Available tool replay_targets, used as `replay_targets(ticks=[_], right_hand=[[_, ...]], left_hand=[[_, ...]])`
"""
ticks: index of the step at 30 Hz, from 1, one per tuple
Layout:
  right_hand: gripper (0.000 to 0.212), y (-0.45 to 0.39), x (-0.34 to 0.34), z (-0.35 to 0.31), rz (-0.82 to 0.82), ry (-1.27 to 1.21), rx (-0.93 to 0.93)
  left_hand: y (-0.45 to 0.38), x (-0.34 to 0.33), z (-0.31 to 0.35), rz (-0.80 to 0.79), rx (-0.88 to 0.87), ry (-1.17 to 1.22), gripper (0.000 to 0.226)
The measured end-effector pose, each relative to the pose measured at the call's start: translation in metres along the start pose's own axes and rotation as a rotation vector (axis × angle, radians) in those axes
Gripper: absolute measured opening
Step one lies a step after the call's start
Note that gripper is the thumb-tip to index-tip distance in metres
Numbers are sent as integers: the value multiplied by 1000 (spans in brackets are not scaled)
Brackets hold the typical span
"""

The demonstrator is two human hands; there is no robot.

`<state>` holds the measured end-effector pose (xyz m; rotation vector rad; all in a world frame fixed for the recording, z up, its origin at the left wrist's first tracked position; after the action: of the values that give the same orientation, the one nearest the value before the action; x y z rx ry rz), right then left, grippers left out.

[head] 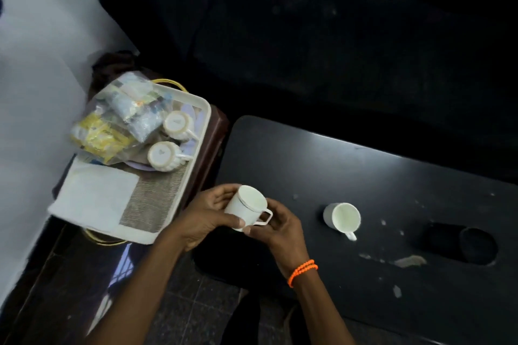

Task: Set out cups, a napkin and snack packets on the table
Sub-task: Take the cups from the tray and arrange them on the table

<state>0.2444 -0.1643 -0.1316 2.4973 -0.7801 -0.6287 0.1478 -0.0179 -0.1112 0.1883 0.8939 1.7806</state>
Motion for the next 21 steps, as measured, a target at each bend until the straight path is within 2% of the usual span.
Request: replay_targets(ticks=[6,9,13,21], right_hand=[[64,52,78,33,448,44,36],[65,70,97,44,617,36,40],[61,77,115,55,715,17,44],[54,74,136,58,749,134,-25]], left_hand=[[-60,-87,-15,-158,-67,-411,72],[-78,-116,-23,-164,-109,-544,71],[-96,-134,-33,-135,-133,-641,75],[-109,-147,-42,-95,-139,-656,68]])
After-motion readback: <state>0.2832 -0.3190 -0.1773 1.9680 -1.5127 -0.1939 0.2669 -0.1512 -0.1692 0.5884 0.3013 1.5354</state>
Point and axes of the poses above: each hand's wrist, its own y-axis away from the middle knuckle, its own x-axis out of the back of the hand, z = x × y, the point moved 8 cm from there along -y, towards the middle knuckle, and after that the axes turned 13 degrees about -z, right-handed, at the moved point
